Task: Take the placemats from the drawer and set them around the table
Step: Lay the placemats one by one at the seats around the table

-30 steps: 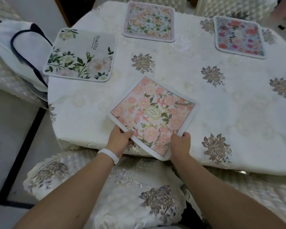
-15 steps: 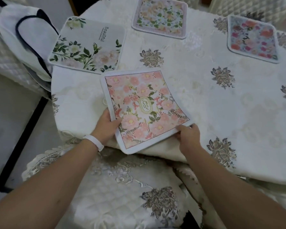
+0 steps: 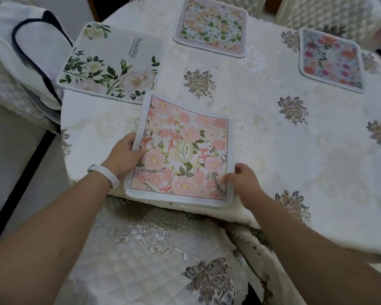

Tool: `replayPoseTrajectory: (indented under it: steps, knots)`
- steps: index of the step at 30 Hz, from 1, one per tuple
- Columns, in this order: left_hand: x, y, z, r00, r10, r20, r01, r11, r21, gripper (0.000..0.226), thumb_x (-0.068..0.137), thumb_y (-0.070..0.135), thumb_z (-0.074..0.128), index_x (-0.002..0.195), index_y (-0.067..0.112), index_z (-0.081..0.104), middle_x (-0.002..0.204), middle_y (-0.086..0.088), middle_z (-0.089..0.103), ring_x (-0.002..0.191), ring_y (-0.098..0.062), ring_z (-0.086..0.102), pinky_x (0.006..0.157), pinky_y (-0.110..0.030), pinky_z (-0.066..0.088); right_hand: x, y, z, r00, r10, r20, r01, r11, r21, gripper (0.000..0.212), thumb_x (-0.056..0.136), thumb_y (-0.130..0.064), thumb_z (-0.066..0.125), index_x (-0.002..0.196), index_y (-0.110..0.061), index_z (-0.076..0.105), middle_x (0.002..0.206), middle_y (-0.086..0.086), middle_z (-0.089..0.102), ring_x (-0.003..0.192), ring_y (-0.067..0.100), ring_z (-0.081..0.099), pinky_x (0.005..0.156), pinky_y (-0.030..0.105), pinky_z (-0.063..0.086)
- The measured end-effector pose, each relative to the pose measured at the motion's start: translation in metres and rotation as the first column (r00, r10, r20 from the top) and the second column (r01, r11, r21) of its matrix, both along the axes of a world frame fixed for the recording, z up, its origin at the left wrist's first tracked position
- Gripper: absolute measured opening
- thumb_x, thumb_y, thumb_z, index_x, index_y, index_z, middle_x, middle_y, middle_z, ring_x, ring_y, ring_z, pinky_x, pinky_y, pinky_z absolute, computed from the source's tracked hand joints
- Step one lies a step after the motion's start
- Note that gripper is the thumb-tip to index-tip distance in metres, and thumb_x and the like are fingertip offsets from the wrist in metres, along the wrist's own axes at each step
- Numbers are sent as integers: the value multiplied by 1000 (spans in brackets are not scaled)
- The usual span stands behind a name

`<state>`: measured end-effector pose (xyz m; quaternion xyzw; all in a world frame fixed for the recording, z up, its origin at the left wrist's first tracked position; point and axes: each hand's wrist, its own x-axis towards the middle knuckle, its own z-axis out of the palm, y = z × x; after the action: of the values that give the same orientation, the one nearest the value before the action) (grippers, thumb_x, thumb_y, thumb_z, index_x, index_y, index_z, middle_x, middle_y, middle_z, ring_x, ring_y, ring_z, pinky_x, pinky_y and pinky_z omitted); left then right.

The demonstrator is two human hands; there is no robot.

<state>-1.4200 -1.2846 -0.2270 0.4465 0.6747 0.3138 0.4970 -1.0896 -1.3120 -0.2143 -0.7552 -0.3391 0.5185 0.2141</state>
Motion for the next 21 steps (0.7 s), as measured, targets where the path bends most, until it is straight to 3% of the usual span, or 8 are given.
replayPoseTrajectory:
  steps: [3, 6, 9, 14, 21]
  knots:
    - [2, 7, -6, 995, 80, -54, -80, 997, 0, 35, 91, 8, 63, 120, 25, 53, 108, -3, 69, 83, -11, 66, 59, -22, 50, -6, -8, -2, 999, -4, 51, 2, 999, 42, 27, 78, -2, 68, 100, -16, 60, 94, 1, 68, 81, 15, 64, 60, 27, 47]
    - [5, 6, -11, 987, 116, -112, -116, 993, 4, 48, 89, 9, 64, 128, 31, 48, 107, 5, 65, 87, -10, 64, 63, -27, 50, -8, -13, -4, 998, -4, 63, 1, 999, 45, 22, 81, -5, 66, 99, -17, 59, 95, 1, 67, 83, 17, 63, 63, 30, 48]
    - [10, 0, -14, 971, 34, -235, -21, 998, 58, 55, 86, 14, 66, 134, 33, 46, 104, 11, 61, 84, -3, 61, 63, -22, 46, -5, -17, -5, 995, -8, 96, 5, 999, 32, 15, 83, -8, 64, 93, -18, 57, 93, 4, 65, 81, 19, 62, 62, 30, 46]
    - [8, -5, -20, 884, -85, -459, 112, 993, 31, 65, 89, 30, 66, 147, 21, 37, 121, -8, 54, 104, -28, 57, 88, -44, 51, -3, -20, -7, 989, 5, 150, -9, 1000, 22, 11, 83, -12, 62, 91, -16, 57, 88, 3, 63, 76, 17, 60, 57, 27, 41]
    - [6, -8, -20, 890, -37, -454, 97, 989, 109, 48, 87, 22, 63, 131, 27, 46, 105, -4, 54, 90, -28, 59, 76, -39, 52, -6, -17, -5, 978, 80, 192, -85, 996, 20, 12, 83, -11, 61, 88, -21, 56, 86, 0, 65, 74, 15, 61, 57, 28, 44]
